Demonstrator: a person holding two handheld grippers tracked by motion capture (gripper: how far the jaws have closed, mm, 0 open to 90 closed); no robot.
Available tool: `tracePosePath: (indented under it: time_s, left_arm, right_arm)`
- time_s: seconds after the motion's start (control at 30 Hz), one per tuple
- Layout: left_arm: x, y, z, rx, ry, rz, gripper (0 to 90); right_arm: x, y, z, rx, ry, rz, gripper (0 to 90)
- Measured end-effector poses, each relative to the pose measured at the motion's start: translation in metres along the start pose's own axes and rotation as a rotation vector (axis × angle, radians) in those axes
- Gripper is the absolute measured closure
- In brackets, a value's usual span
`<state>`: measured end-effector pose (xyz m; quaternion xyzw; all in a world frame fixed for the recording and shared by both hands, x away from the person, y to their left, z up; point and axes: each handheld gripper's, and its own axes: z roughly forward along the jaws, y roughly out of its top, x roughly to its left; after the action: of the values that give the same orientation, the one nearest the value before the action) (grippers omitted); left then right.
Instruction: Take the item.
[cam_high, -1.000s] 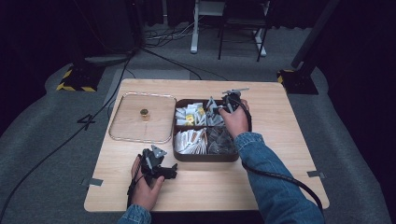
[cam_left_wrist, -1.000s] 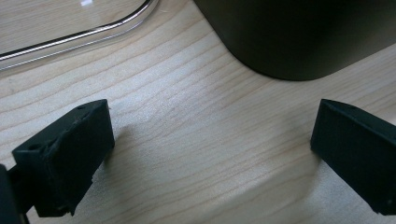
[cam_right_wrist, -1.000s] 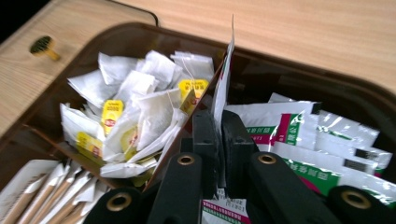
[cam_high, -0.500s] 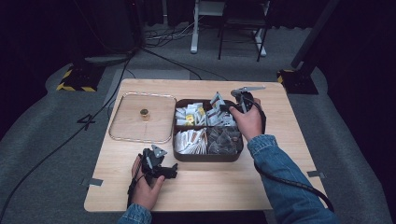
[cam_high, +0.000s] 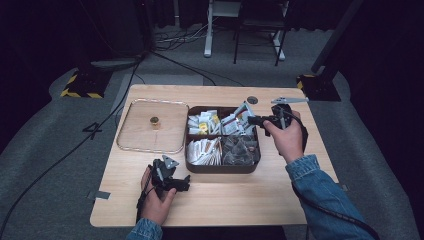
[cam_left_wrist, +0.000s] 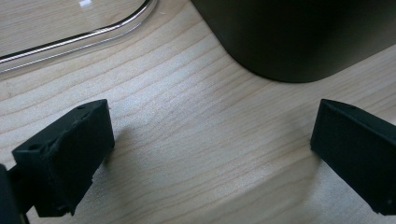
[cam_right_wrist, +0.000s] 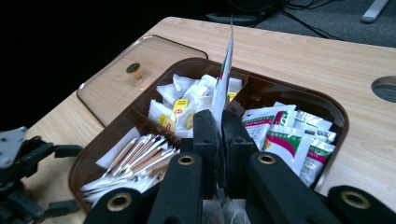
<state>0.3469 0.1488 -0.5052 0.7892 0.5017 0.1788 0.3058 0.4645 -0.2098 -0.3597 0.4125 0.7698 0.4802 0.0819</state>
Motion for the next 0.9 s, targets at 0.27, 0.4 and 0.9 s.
tracePosePath:
  time_s: [0.27,0.4,0.9]
  left_arm:
    - [0.0,0.0,0.0,0.0,0.0,0.0,0.0]
    - [0.0,0.0,0.0,0.0,0.0,0.0,0.0]
    - [0.0,0.0,0.0,0.0,0.0,0.0,0.0]
  right_arm:
    - [-0.003,-0.014,-0.032,-0.012,0.003,0.004,86.8]
    - [-0.007,-0.021,-0.047,-0.019,-0.005,0.019,86.8]
    - [-0.033,-0.055,-0.076,-0.006,-0.072,0.063,86.8]
